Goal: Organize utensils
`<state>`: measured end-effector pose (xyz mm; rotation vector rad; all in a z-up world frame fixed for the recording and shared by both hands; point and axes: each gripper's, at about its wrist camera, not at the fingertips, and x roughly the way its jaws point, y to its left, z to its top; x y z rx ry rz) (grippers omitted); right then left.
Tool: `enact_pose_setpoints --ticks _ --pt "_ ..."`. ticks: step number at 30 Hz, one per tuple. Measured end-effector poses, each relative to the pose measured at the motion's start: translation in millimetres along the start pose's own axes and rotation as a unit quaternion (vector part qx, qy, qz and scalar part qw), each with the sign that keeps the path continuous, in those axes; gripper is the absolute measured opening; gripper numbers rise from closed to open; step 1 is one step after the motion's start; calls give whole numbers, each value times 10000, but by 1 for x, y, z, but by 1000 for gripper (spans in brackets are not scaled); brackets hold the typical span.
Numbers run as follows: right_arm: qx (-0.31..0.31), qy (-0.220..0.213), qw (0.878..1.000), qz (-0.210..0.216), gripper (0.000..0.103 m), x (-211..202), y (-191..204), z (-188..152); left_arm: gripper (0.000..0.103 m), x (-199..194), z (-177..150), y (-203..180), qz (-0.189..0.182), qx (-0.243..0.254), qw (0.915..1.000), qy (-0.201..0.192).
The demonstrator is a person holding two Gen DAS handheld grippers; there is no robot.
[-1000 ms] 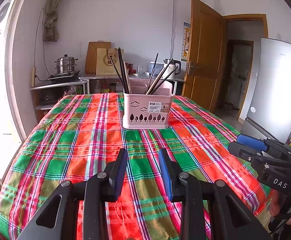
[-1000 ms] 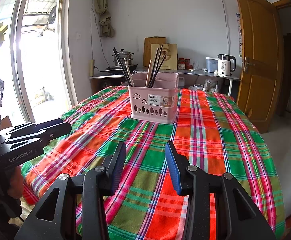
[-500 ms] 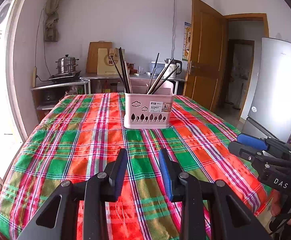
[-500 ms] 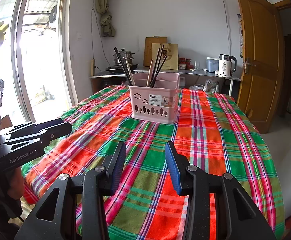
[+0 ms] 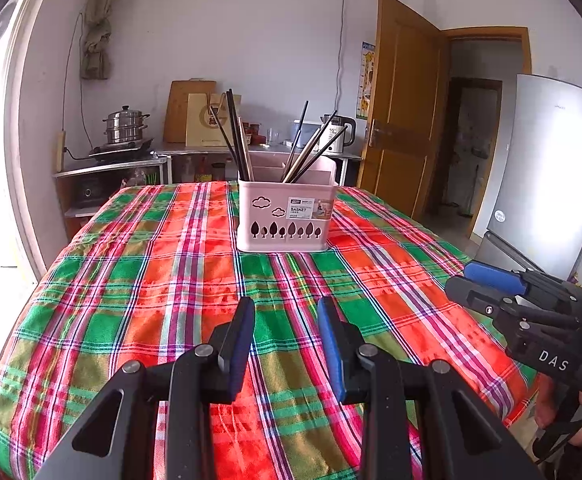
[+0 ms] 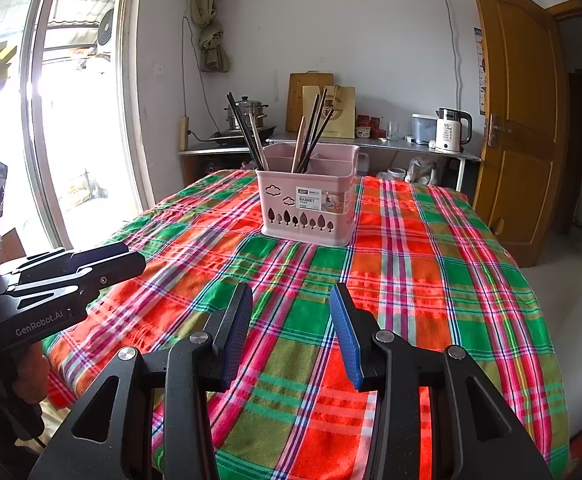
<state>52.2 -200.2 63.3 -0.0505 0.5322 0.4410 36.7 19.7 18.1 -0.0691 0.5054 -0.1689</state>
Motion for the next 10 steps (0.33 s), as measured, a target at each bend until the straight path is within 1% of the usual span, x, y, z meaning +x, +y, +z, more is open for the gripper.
enact_pose_setpoints --ticks 10 --pt "11 0 10000 -14 41 0 -1 0 32 -2 -2 -1 50 -4 10000 -1"
